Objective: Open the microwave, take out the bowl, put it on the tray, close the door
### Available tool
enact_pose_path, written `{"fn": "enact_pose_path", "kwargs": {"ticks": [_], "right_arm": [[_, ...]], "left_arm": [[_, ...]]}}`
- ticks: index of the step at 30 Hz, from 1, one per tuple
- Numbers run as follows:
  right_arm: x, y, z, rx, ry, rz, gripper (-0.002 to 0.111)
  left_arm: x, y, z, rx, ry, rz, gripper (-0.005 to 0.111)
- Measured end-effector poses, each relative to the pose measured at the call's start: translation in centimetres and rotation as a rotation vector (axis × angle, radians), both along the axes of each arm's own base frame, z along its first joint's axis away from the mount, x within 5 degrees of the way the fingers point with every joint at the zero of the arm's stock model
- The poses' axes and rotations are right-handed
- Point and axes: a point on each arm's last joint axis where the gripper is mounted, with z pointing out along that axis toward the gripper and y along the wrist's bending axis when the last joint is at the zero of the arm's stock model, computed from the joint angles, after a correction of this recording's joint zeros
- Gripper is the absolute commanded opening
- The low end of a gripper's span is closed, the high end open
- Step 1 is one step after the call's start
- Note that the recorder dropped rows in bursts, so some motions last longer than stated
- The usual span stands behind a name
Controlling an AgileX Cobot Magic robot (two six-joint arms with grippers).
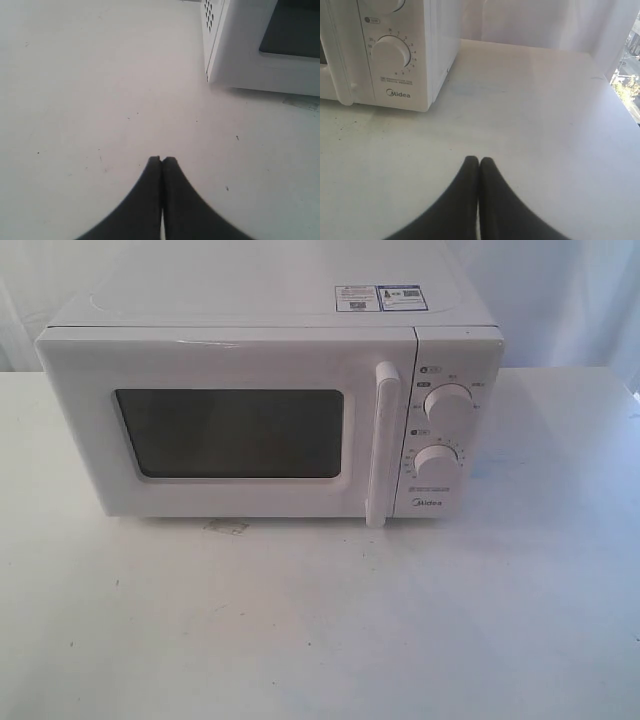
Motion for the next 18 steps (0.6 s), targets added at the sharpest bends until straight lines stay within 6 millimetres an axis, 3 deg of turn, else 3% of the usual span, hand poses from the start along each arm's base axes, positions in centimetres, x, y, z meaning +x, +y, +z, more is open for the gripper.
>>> {"fn": "enact_pose_path", "kwargs": {"ticks": [4,11,18], "right_arm": [[0.1,0.0,0.6,-0.017,-0.070,0.003,0.000],[0.2,0.2,3.5,-0.043,-0.386,0.024,0.000],[-0.3,0.4,5.3,-0.039,-0.596,0.039,0.000]], "left_arm": [[0.0,0.0,0.0,0.000,0.000,0.000,0.000],[0.0,0.0,0.0,0.000,0.000,0.000,0.000],[0.0,0.0,0.0,0.000,0.000,0.000,0.000]]}}
